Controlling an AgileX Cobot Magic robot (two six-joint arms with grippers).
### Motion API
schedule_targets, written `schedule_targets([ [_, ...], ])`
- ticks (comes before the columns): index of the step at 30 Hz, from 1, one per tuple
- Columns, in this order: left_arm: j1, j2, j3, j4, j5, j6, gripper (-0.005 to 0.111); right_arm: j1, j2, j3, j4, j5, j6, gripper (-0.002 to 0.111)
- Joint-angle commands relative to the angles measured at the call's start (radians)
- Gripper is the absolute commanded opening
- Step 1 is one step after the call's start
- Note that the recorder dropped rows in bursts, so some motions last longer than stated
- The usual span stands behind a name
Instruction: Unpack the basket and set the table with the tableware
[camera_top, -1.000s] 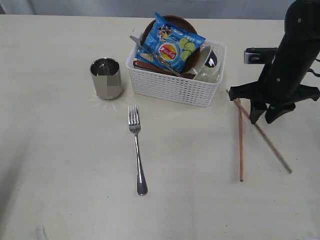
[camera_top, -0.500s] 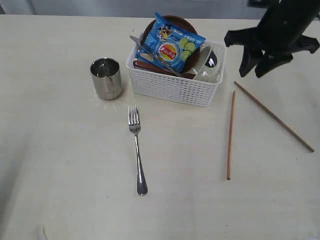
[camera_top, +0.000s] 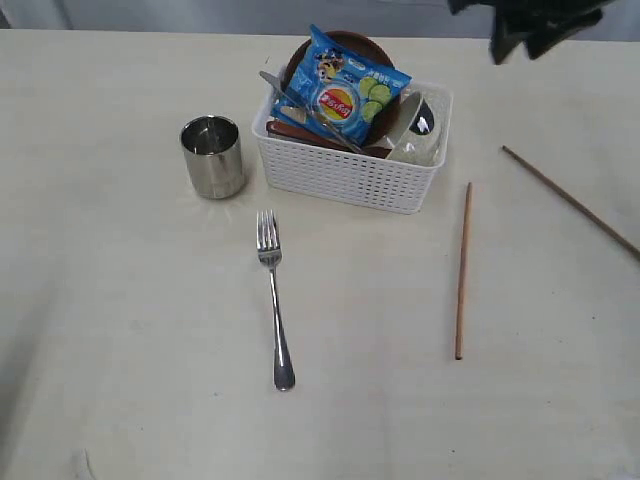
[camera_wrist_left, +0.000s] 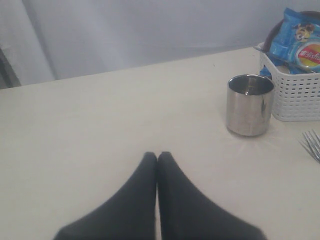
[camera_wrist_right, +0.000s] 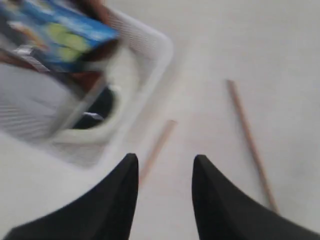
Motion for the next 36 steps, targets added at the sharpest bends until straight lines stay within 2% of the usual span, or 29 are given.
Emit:
schedule_targets([
  [1,0.002,-0.003,0.002,-0.009,-0.007,0.0,0.0,-0.103,0.077,0.001,-0.266,0.072,0.119,0.032],
  [5,0.002,-0.003,0.002,-0.009,-0.007,0.0,0.0,-0.202,0.132,0.047,-0.237,0.066,0.096,0.011],
  [7,0.002,-0.003,0.002,-0.009,-0.007,0.0,0.0,-0.247,0.161,0.085,-0.237,-0.025,0.088,0.0],
  [10,0.002,-0.003,0.002,-0.009,-0.007,0.0,0.0,-0.299,0.215,0.117,-0.233,-0.13,0.06,0.0],
  [20,0.002,-0.003,0.002,-0.009,-0.007,0.0,0.0,-0.388,0.406,0.12,-0.264,-0.275,-0.007,0.0],
  [28,0.002,-0.003,0.002,-0.009,-0.007,0.0,0.0,-0.391,0.475,0.12,-0.249,-0.287,-0.046,0.0],
  [36,0.002,-0.003,0.002,-0.009,-0.007,0.0,0.0,-0.391,0.469,0.12,-0.064,-0.244,-0.159,0.0],
])
